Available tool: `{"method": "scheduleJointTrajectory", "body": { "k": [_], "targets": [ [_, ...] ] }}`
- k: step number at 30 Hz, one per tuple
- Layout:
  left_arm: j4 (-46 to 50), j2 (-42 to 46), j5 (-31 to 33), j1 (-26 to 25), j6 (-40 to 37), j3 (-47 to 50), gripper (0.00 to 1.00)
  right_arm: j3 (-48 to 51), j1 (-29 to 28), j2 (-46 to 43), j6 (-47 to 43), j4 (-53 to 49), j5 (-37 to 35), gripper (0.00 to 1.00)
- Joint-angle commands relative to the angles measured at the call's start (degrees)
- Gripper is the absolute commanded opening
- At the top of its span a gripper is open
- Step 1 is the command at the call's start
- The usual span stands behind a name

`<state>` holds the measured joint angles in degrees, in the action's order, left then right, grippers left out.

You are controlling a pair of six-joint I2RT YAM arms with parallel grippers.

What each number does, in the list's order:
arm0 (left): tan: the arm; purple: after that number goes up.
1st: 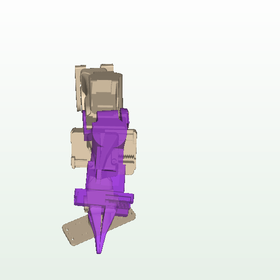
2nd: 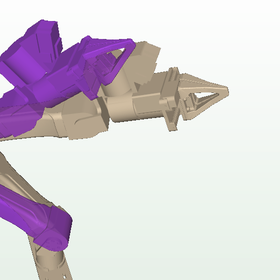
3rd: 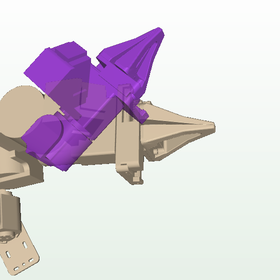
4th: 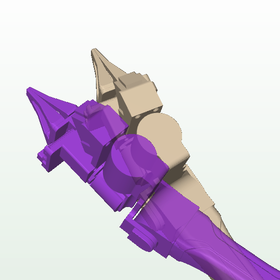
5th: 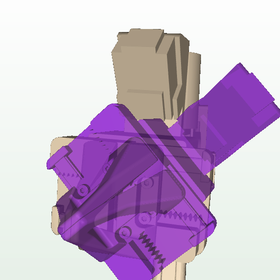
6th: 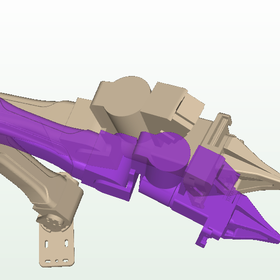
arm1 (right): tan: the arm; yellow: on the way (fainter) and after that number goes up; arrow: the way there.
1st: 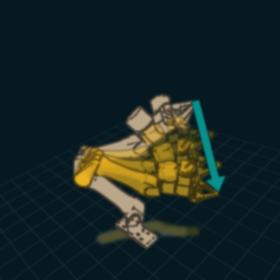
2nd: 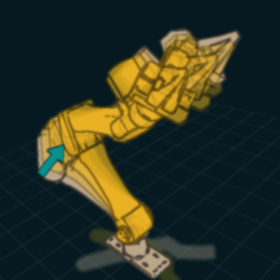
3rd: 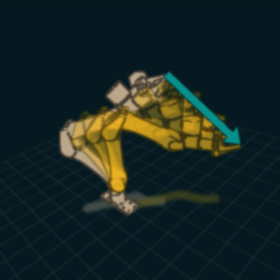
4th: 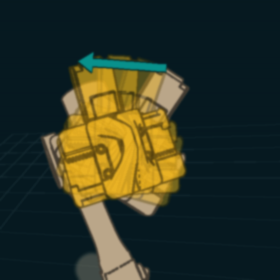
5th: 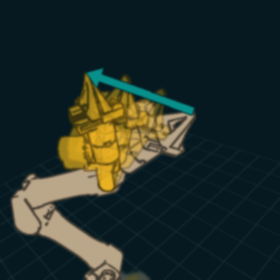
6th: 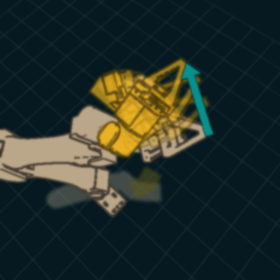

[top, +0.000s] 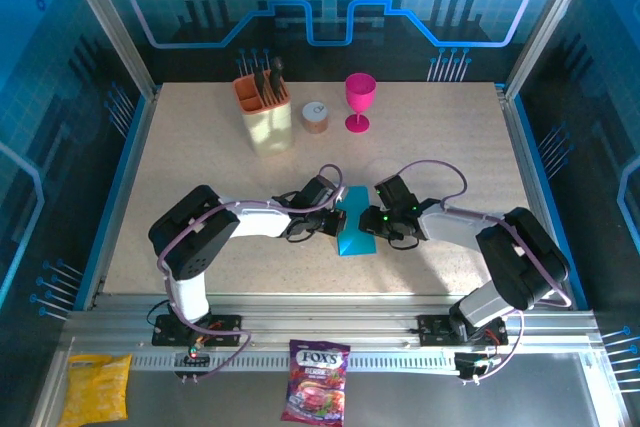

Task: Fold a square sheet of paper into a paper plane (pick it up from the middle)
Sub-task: Turn over the paper at the center of the table.

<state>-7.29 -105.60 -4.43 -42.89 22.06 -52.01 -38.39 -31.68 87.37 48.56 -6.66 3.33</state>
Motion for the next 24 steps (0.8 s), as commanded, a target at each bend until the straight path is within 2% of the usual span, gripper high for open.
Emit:
{"method": "scheduleJointTrajectory", "body": {
  "k": [1,9,15,24],
  "targets": [
    [4.2,0.5,-0.6,0.4,-1.2,2.2,0.03,-0.2,-3.2,1.1,2.2,6.0,6.7,0.39],
    [4.0,0.5,-0.7,0.4,-1.1,2.7,0.03,-2.2,-3.6,1.0,2.6,5.8,6.8,0.40],
    [4.0,0.7,-0.8,0.4,-1.3,2.8,0.03,-0.3,-2.0,0.4,2.5,6.3,4.9,0.48],
    [4.2,0.6,-1.0,0.5,-1.5,2.6,0.03,3.5,2.1,0.2,-0.4,13.8,6.6,0.49]
  ]
}}
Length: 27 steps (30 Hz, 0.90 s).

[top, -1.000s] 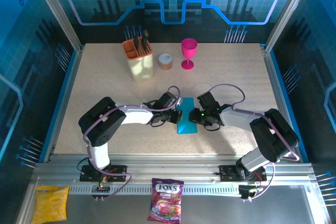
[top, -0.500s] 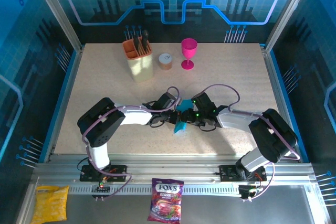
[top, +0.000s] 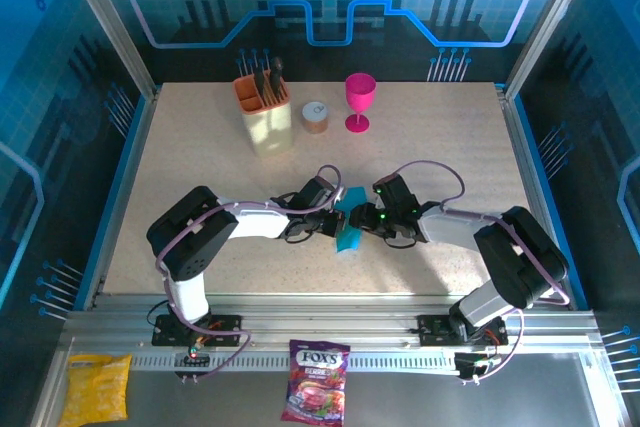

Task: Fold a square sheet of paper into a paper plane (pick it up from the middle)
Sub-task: Turn over the paper at the center of the table.

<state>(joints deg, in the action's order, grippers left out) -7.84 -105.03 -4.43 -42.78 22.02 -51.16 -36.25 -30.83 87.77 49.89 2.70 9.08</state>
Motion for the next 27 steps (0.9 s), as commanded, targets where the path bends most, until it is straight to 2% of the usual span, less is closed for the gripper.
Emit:
{"method": "scheduleJointTrajectory", "body": {
  "k": [1,9,17,27],
  "targets": [
    [4.8,-0.1,-0.9,0.3,-1.5,1.8,0.03,1.7,1.6,0.1,-2.2,5.7,1.6,0.48],
    [4.9,0.0,-0.9,0.4,-1.5,1.9,0.03,2.9,4.5,3.3,-3.3,15.3,7.0,0.46],
    [4.9,0.0,-0.8,0.3,-1.5,2.0,0.03,3.5,4.9,4.4,-3.0,16.9,9.5,0.39],
    [5.1,0.4,-0.9,0.3,-1.8,2.1,0.03,8.7,6.9,0.3,-2.8,19.7,10.9,0.37]
  ]
}}
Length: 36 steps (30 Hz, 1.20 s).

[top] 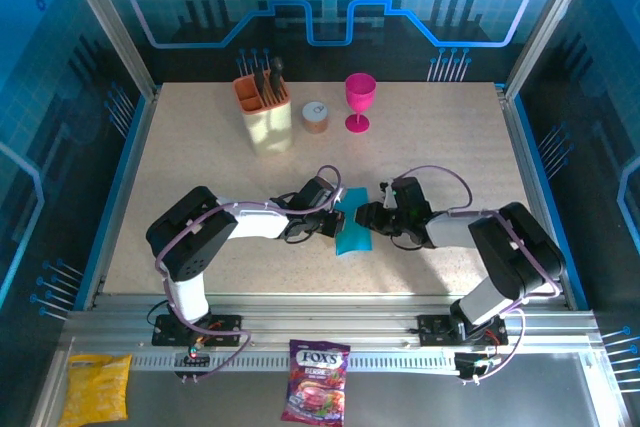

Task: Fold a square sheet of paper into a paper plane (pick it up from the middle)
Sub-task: Turn over the paper at the center of the table.

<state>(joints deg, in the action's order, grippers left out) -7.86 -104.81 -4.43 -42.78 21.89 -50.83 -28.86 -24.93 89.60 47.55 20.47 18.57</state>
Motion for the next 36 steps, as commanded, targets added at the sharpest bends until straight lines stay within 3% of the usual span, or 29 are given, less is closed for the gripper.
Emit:
{"method": "scheduleJointTrajectory", "body": {
  "k": [1,10,16,20,25,30,36],
  "targets": [
    [5.2,0.1,-0.9,0.4,-1.6,1.8,0.03,1.5,1.3,-1.6,-0.4,2.4,1.9,0.36],
    [5.3,0.2,-1.0,0.3,-1.5,1.8,0.03,2.0,2.3,1.0,1.8,8.1,5.2,0.33],
    [5.3,0.4,-0.9,0.4,-1.5,1.9,0.03,2.3,2.4,2.4,2.6,10.0,6.2,0.17],
    [5.7,1.2,-0.5,0.3,-1.4,1.7,0.03,2.9,2.8,1.3,2.3,8.8,6.0,0.00],
    [5.8,7.0,1.5,2.6,1.9,3.5,0.05,3.3,3.1,-4.6,1.9,2.5,3.9,0.00],
    [7.5,17.5,5.8,5.0,7.3,7.7,0.26,-1.6,1.8,-16.7,-1.4,-20.4,-6.1,0.00],
    [13.1,27.9,6.3,6.5,10.2,10.9,0.71,-14.6,-4.0,-24.8,-5.3,-50.3,-28.1,0.00]
  ]
}}
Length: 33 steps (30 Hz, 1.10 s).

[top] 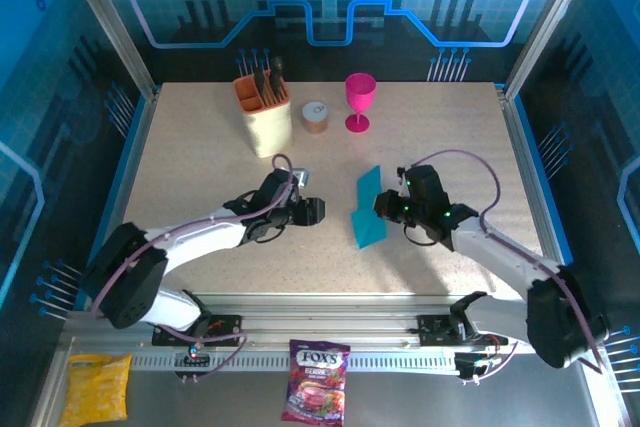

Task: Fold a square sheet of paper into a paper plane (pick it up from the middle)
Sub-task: Turn over the paper at the center of the table.

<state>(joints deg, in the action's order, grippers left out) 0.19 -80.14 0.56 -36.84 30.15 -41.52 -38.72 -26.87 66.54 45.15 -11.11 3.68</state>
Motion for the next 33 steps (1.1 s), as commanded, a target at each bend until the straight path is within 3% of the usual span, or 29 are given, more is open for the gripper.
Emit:
{"method": "scheduleJointTrajectory", "body": {
  "k": [1,5,10,15,22,24,28,31,33],
  "targets": [
    [6.1,5.0,1.5,0.8,2.0,2.0,0.77,-7.1,-3.3,-1.4,-3.2,-22.6,-16.6,0.00],
    [9.5,11.9,2.9,1.3,2.6,3.7,0.89,-16.6,-8.9,4.4,-2.4,-35.2,-31.0,0.00],
    [14.2,20.6,5.5,2.1,4.5,5.5,0.95,-27.7,-16.8,18.2,3.8,-48.2,-48.3,0.00],
    [20.1,27.6,8.0,3.3,6.9,6.3,0.98,-37.9,-22.5,36.2,11.3,-56.6,-53.2,0.00],
    [25.3,33.4,9.6,4.4,8.2,5.9,0.99,-49.1,-29.3,52.7,13.4,-53.4,-44.8,0.00],
    [26.0,34.3,9.7,4.5,8.3,5.7,0.98,-50.0,-30.0,53.6,12.1,-49.3,-40.0,0.10],
    [26.7,34.1,9.5,4.7,8.3,5.0,0.99,-46.9,-29.5,48.7,10.1,-41.0,-32.6,0.29],
    [26.1,33.6,9.1,4.8,7.9,4.8,0.99,-39.9,-27.6,40.7,8.2,-32.9,-27.6,0.38],
    [25.8,32.6,9.0,4.7,6.9,4.3,0.99,-33.6,-25.9,35.1,7.5,-27.3,-24.1,0.39]
  ]
}}
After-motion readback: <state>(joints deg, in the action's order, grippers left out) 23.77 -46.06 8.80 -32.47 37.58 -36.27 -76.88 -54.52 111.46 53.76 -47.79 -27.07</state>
